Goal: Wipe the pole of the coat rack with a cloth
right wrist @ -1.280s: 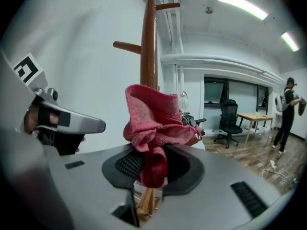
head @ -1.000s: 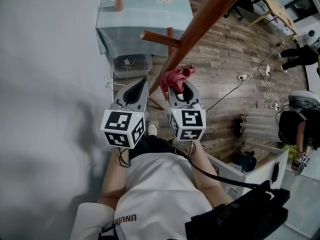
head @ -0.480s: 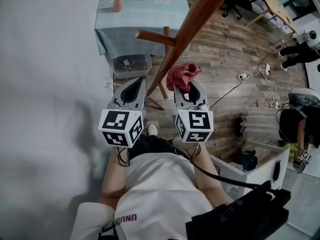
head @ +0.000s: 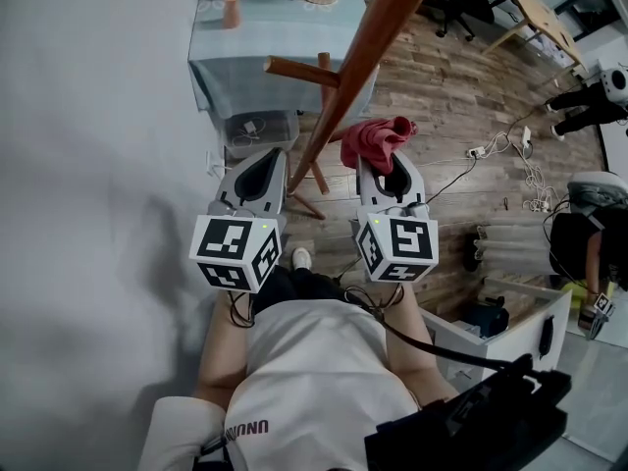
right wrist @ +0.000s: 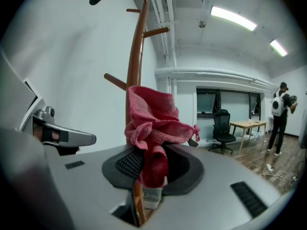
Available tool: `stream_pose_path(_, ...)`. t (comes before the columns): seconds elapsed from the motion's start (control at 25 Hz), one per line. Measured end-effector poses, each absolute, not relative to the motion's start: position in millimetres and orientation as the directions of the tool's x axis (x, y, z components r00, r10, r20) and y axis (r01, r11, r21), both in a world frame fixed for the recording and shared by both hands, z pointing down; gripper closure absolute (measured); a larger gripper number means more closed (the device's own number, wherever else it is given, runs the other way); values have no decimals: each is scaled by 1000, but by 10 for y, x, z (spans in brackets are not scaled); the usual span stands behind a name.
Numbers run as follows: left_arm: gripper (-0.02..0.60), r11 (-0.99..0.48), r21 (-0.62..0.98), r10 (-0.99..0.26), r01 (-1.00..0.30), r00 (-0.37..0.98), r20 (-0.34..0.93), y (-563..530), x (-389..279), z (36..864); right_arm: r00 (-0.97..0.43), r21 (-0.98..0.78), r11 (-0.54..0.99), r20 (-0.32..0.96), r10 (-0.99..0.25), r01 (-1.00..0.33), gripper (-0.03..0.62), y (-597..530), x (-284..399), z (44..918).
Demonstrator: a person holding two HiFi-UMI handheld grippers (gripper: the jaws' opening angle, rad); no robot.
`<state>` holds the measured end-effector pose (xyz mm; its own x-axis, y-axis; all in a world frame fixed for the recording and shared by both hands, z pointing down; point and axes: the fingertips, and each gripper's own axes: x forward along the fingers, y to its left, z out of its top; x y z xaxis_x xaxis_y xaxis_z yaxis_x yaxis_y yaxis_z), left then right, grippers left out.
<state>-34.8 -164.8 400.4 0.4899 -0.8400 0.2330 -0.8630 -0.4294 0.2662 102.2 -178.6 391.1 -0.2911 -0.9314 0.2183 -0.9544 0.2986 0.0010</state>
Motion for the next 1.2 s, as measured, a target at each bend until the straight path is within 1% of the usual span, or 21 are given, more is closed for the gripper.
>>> stream_pose_path(0.28, 568, -453, 239, -849, -859, 497, 177, -1618, -308, 3743, -300, 12, 305, 150, -942, -952, 484, -1756, 1037, 3622)
stream_pose_path(0.52, 568, -469, 222, -852, -855, 504, 140, -1585, -272, 3572, -304, 20, 308, 114, -946, -951, 484, -1736, 1047, 3468)
stream_pose_path(0.8, 568, -475, 215, -854, -853, 506, 123, -1567, -288, 3491, -302, 31, 305, 87, -949, -952, 485, -1713, 1029, 3355)
stream_pose_path(1.2, 568, -476, 216, -854, -853, 507, 121, -1554, -295, 3485, -299, 36, 302, 82, -951, -953, 485, -1691, 1025, 3332)
